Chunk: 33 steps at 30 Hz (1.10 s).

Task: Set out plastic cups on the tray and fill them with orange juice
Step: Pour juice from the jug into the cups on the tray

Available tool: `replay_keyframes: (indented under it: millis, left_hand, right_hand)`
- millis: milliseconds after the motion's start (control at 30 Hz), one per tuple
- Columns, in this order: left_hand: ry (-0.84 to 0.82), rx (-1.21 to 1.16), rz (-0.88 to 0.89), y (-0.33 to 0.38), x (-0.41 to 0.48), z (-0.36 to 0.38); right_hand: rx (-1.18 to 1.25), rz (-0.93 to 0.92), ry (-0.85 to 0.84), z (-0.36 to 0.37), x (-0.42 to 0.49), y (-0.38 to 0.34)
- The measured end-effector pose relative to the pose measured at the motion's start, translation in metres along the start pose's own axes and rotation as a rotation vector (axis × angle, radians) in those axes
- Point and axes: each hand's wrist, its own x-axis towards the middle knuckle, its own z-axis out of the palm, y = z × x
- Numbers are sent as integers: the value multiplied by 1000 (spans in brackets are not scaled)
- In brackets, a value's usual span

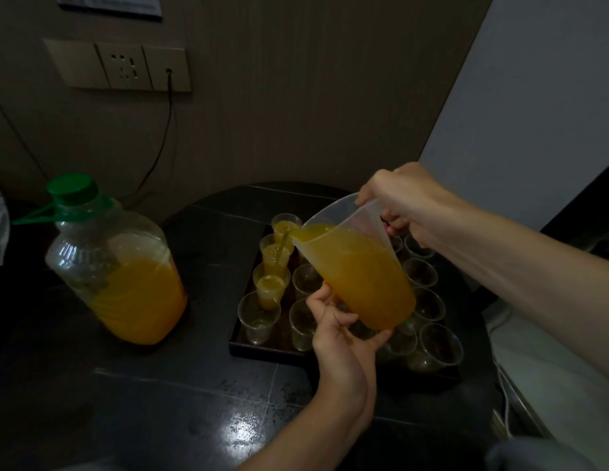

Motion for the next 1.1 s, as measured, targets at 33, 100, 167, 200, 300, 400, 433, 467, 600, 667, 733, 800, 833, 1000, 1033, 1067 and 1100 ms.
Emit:
replay_keyframes:
  millis: [33,100,167,200,300,400,433,467,600,667,733,800,833,1000,1033,1067,1100]
  left_hand:
    - [-3,-2,0,0,0,0]
    - [-11,-2,2,0,-1,0]
    - [-12,2,2,0,-1,-1]
    - [-11,1,3,0,-1,-1]
    - [-5,-10,-2,0,1,-3]
    - [-11,-3,0,0,2,-4]
    - [-12,-5,0,0,2,-5]
    - [-11,-6,-1,0,2,-5]
    - [-5,-18,-10,1,0,-3]
    - [-6,-22,-10,2,0,-3]
    - [-12,-17,-10,1,0,-4]
    - [-12,-18,-13,1,0,-4]
    - [-11,-18,-14,1,0,-4]
    - [-11,-14,-14,1,-1,-5]
    - [-14,-12,-13,1,0,-6]
    - [-15,-13,-12,1,0,-6]
    - [-14,-15,-11,1,0,-6]
  right_hand:
    - [1,-4,-2,0,0,0]
    - [-1,-9,-7,0,0,0]
    - [-5,-12,-5,0,-1,0]
    - [-6,-15,-4,0,-1,-1]
    - [-25,-17,3,2,-1,-1]
    - [-36,-10,7,3,0,-1]
    - [-34,-11,9,3,0,-1]
    - [-28,-12,9,3,1,-1]
    - [-17,-13,4,3,0,-1]
    - [-9,-15,3,2,-1,-1]
    - [2,-17,4,2,-1,0]
    - [-3,-22,7,3,-2,0]
    - [-9,-22,6,3,-2,0]
    - [-27,-29,10,4,-1,1]
    - [-28,-30,8,4,0,1]
    - [-28,-29,6,4,0,1]
    - [-31,-27,7,4,0,1]
